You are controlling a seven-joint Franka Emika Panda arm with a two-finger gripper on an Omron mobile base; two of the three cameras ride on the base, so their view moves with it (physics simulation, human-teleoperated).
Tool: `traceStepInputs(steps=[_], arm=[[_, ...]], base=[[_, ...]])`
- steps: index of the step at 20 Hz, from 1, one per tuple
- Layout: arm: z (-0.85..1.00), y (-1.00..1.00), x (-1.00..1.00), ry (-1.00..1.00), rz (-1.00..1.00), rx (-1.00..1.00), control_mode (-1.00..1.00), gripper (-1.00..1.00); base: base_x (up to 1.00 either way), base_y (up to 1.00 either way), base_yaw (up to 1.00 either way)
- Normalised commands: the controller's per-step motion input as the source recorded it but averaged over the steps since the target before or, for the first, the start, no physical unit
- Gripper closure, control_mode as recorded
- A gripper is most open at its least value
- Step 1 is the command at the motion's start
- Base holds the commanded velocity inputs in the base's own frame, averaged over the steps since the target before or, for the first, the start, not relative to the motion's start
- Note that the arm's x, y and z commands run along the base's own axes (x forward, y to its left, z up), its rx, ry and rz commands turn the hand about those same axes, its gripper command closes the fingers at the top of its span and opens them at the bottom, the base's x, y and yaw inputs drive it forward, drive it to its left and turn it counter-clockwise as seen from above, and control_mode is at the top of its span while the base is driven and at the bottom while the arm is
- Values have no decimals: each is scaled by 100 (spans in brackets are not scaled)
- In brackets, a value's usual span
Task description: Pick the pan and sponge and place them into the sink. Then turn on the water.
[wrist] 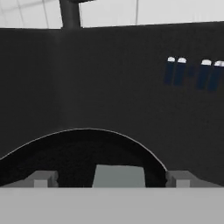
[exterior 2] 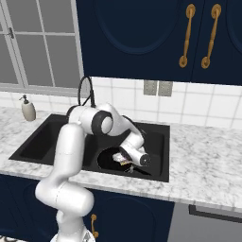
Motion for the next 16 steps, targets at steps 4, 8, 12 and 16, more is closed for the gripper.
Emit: traceStepInputs(steps=[4, 8, 12, 16], arm=[[99, 1, -38, -10, -2, 6, -100, -100], [76, 0, -47, -26, -5, 9, -100, -100], [61, 0, -42, -39, -8, 13, -100, -100], [63, 16, -16, -21, -1, 5, -100, -100]], base=[[0, 0, 0], [0, 0, 0], [0, 0, 0], [0, 0, 0]])
